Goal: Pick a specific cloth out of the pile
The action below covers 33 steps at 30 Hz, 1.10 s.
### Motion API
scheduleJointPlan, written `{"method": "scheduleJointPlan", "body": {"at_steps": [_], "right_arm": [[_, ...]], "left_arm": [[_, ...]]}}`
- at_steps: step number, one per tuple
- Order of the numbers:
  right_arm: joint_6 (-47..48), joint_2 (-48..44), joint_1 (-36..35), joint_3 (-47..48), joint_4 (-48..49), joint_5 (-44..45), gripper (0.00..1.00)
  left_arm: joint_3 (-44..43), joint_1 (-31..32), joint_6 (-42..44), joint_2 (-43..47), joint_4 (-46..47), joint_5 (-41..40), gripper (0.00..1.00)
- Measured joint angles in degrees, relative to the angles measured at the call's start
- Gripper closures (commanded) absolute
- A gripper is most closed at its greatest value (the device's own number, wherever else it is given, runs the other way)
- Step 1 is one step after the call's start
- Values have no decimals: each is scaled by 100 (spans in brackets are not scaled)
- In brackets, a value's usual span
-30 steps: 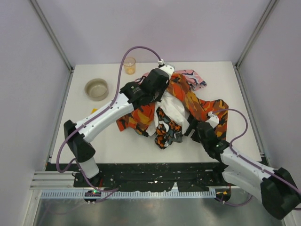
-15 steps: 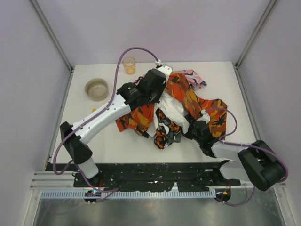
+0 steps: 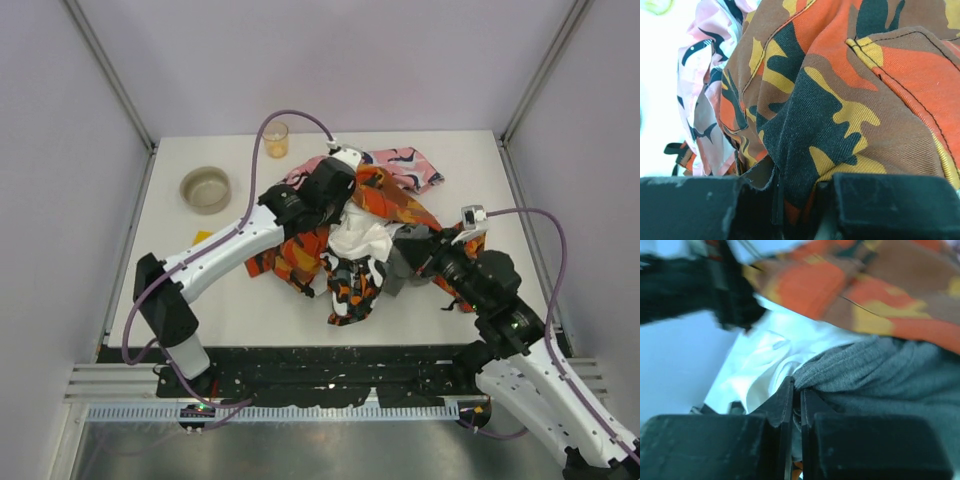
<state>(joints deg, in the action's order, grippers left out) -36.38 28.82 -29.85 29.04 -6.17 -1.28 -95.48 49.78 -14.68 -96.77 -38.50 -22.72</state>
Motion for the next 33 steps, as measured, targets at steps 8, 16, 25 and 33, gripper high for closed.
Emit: {"method": "scheduleJointPlan", "body": {"at_steps": [8, 16, 25, 33], "right_arm": [[621, 640, -17, 2728, -833, -918, 94], [1163, 1414, -37, 4664, -861, -896, 95], [1993, 2487, 11, 5969, -1156, 568, 95], [2221, 3764, 1268, 6546, -1298, 1137, 95]], "left_arm": [[601, 2, -446, -350, 282, 236, 100], [1517, 7, -861, -363, 627, 411, 100], [2111, 96, -946, -11, 1034, 890, 21], [2426, 640, -684, 1440, 1043, 1257, 0]]}}
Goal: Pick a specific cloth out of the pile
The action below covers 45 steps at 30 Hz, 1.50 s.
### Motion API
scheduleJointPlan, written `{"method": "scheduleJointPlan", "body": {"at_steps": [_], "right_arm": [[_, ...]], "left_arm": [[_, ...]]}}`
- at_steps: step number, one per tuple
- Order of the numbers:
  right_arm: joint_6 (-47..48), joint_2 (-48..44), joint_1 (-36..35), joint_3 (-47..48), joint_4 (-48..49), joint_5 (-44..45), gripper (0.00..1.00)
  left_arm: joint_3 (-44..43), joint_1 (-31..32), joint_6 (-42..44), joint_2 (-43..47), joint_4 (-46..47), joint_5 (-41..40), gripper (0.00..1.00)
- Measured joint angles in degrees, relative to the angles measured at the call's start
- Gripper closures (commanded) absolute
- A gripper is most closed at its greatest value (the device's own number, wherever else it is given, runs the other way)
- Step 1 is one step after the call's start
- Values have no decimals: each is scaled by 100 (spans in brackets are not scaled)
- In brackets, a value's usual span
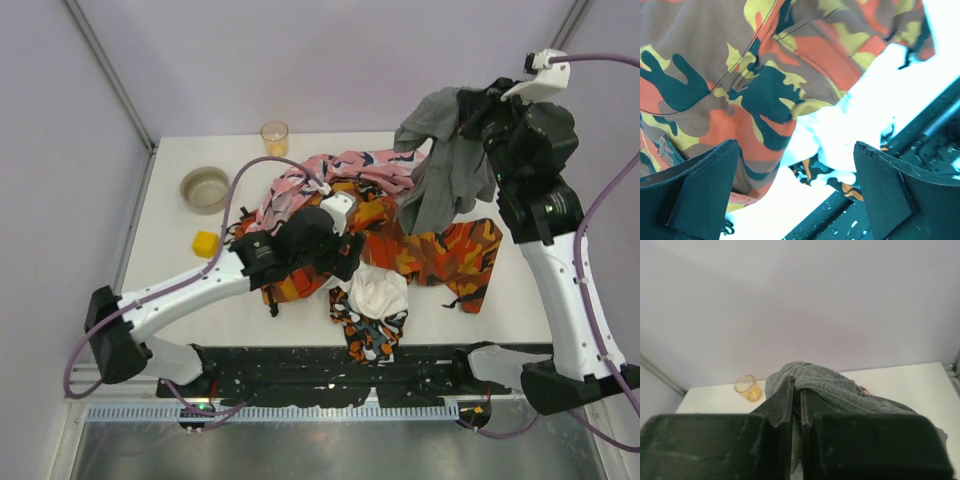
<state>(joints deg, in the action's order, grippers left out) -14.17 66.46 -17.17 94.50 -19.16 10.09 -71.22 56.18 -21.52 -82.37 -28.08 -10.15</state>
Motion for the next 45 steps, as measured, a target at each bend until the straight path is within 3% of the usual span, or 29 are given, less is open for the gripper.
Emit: {"method": "scheduleJointPlan", "body": {"at_steps": [7, 14, 23, 30, 34, 45], "right_arm": [[-105, 682, 1329, -68, -20, -133, 95], [-350, 1425, 2385, -90, 461, -826, 95], [-1141, 3001, 2999, -264, 1099, -2483, 95], [-1858, 3357, 3005, -396, 1976, -3786, 95], [-1792, 3357, 3051, -400, 1941, -3442, 95], [-730, 3397, 3377, -514, 962, -986, 95]], "left_arm": [[667, 72, 98, 1410, 391, 348, 0], [1392, 70, 63, 1926, 516, 439, 0], [1558, 70, -79, 2039, 511, 184, 0], [1576, 70, -188, 2035, 483, -4, 0], [1576, 70, -216, 1989, 411, -107, 0], [1484, 70, -264, 1547, 332, -184, 0]]}}
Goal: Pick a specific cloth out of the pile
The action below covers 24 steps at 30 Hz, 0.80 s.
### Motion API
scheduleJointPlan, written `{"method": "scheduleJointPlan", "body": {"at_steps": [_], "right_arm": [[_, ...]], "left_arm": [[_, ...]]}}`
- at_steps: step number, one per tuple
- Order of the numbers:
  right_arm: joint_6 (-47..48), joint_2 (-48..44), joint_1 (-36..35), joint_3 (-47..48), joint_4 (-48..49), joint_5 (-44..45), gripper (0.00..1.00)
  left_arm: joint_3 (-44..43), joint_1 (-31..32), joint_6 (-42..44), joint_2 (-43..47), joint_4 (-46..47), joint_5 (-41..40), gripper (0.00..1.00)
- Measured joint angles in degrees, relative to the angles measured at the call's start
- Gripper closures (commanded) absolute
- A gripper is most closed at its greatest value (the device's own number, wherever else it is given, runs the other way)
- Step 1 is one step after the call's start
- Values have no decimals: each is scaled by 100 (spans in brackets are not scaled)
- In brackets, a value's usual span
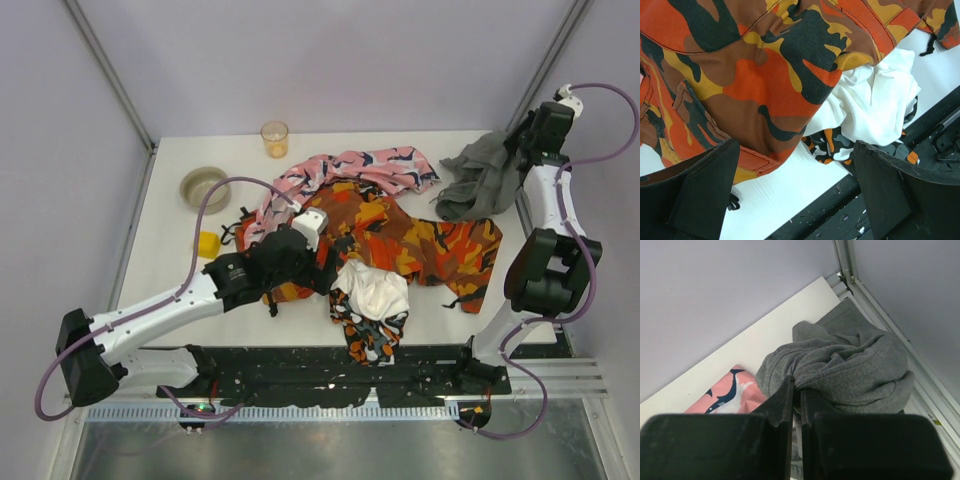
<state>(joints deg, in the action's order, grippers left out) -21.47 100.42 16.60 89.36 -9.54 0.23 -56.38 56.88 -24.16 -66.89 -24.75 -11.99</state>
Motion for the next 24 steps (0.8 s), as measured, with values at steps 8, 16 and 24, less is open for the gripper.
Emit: {"method": "scheduleJointPlan", "body": {"at_steps": [8, 16, 24], "right_arm": [[52, 424, -90, 9, -275, 201, 74], [101, 402, -258, -35, -1040, 710, 2], [262, -1038, -254, -146, -1729, 708, 5]], "left_arm": [[-210, 0, -90, -190, -42, -2, 0], [-264, 0, -140, -136, -164, -72, 0], [118, 0, -417, 756, -153, -114, 0]]}}
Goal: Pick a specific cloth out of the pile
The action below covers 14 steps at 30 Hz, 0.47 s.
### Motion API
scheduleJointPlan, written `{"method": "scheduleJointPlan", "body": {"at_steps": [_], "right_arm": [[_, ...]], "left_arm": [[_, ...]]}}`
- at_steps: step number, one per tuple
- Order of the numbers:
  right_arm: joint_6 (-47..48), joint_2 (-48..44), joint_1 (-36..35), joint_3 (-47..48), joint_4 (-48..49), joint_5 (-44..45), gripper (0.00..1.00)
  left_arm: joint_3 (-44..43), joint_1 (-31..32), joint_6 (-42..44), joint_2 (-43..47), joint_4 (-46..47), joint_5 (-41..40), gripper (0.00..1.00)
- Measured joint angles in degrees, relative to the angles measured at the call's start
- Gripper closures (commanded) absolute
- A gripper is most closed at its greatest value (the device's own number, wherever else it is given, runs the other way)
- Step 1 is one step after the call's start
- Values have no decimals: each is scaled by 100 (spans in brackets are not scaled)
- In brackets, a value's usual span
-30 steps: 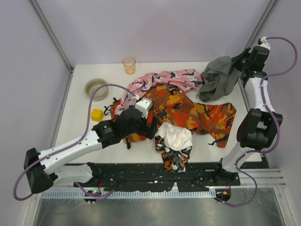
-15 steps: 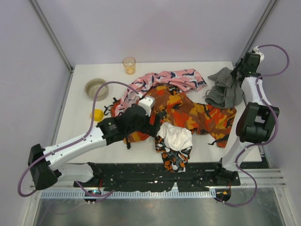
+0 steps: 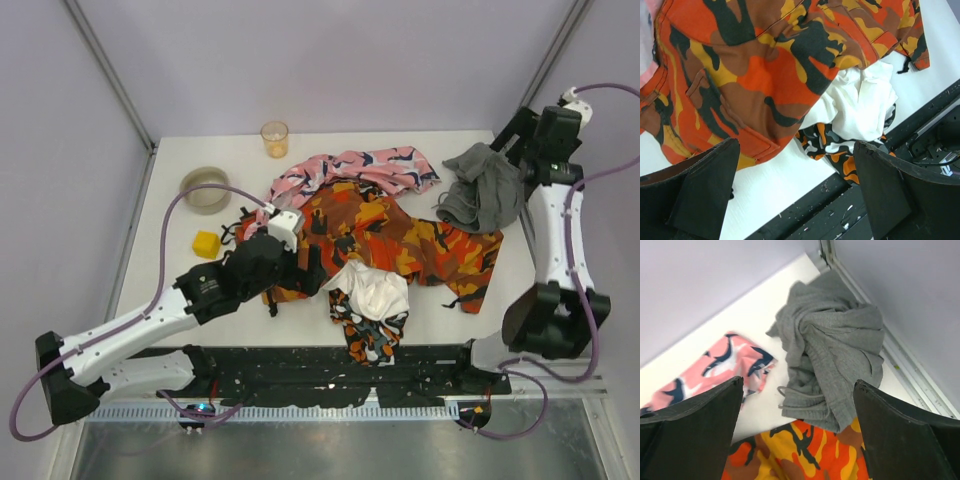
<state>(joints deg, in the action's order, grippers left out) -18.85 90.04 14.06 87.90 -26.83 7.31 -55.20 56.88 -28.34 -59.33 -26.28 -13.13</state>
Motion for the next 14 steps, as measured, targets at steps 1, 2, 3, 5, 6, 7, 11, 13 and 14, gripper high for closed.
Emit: {"method": "scheduleJointPlan", "body": {"at_steps": [1, 2, 3, 5, 6, 7, 11, 13, 14], "right_arm": [[13, -439, -2, -164, 55, 11, 5], [13, -876, 0, -323, 72, 17, 5], [11, -1318, 0, -498, 111, 33, 5], [-50, -2127, -2, -844, 212, 76, 5], [-87, -2540, -2, -1058, 264, 105, 5], [-140, -2920, -2, -1259, 282, 136, 5], [-348, -3963, 4, -2065, 402, 201, 5], [-400, -4188, 4, -2389, 422, 170, 5], [-413, -4203, 4, -2487, 424, 153, 5]], "left_arm": [[111, 0, -26, 140, 11, -39, 1], [238, 0, -57, 275, 35, -85, 1], [374, 0, -109, 409, 55, -140, 0], [599, 0, -168, 629, 46, -245, 0], [693, 0, -201, 717, 35, -295, 0], [772, -2, -258, 798, 22, -337, 1], [911, -2, -400, 1012, -13, -411, 0], [977, -2, -457, 1121, -15, -448, 0], [1032, -2, -483, 1193, -17, -470, 0]]}}
